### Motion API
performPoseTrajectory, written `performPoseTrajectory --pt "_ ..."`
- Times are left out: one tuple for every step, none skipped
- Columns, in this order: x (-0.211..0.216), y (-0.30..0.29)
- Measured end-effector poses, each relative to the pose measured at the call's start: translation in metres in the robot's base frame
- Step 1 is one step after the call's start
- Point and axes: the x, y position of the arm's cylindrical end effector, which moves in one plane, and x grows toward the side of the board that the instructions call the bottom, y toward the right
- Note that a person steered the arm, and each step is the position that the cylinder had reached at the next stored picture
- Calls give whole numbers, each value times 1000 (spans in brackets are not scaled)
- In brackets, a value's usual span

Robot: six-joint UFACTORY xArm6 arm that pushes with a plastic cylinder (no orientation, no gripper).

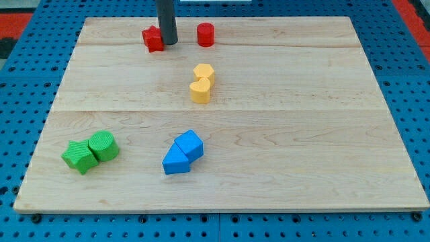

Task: Separate the yellow heart and yellow hexagon

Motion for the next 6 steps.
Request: performPoseTrajectory --pt "18 4" --pt "12 -32" --pt "-4 -28" --pt "34 -4" --pt "101 -4" --pt "111 39"
